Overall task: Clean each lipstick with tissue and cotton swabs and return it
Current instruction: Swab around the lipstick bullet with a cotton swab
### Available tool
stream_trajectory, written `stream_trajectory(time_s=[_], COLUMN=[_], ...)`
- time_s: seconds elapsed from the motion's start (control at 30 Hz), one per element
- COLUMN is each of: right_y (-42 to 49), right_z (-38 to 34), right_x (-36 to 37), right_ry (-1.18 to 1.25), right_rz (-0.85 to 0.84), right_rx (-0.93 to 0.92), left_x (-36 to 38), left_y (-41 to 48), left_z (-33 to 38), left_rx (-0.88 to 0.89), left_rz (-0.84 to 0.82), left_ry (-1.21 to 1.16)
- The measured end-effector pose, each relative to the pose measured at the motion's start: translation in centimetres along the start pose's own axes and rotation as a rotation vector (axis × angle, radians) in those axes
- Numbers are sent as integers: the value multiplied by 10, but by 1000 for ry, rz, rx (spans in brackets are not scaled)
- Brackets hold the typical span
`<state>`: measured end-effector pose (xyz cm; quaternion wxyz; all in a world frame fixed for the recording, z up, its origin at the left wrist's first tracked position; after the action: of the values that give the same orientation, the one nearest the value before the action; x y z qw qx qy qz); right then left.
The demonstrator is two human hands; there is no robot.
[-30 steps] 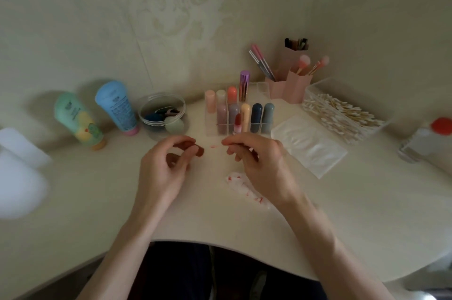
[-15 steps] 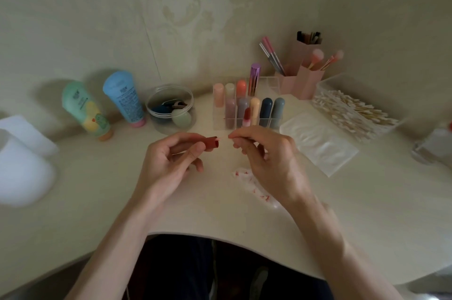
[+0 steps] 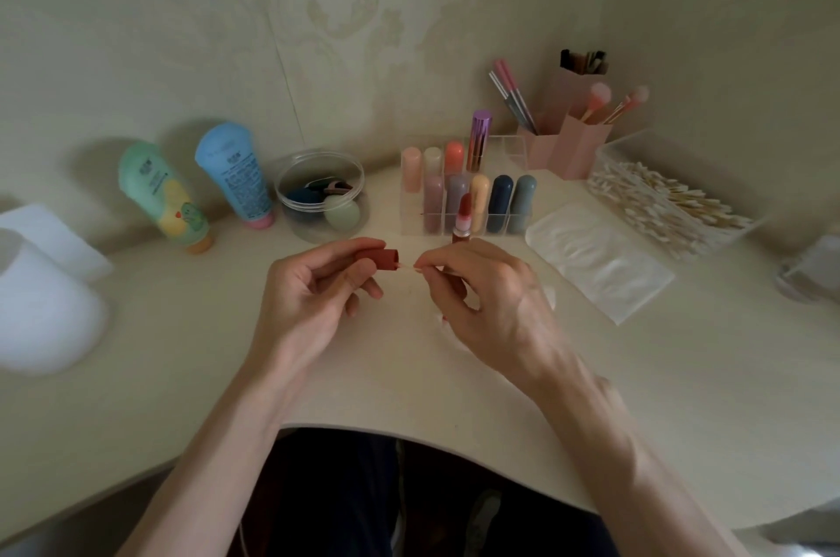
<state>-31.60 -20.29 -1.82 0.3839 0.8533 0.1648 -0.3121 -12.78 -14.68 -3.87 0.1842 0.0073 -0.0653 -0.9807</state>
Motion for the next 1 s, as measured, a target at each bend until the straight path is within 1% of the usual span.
stream_trajectory(time_s=[0.3, 0.67, 1.0], right_y=[-1, 0, -1], right_z=[0, -4, -3], right_x=[0, -4, -2], right_ry=[58, 31, -7], right_rz=[-77, -12, 32], right_rx=[29, 33, 79], left_x=[0, 4, 4], left_y=[1, 0, -1], left_z=[-3, -5, -3], left_rx=[-3, 17, 25], left_rz=[-2, -58, -81], left_ry=[9, 33, 40])
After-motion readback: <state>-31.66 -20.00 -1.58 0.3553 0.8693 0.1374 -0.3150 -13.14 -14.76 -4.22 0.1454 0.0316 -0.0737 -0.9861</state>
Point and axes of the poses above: each hand's wrist, its own y-axis towards the middle knuckle, its own x-axis out of the palm, z = x × y, the point moved 4 cm from there along y, towards the middle knuckle, and after that the axes turned 2 degrees about -z, right-handed, at the moved point
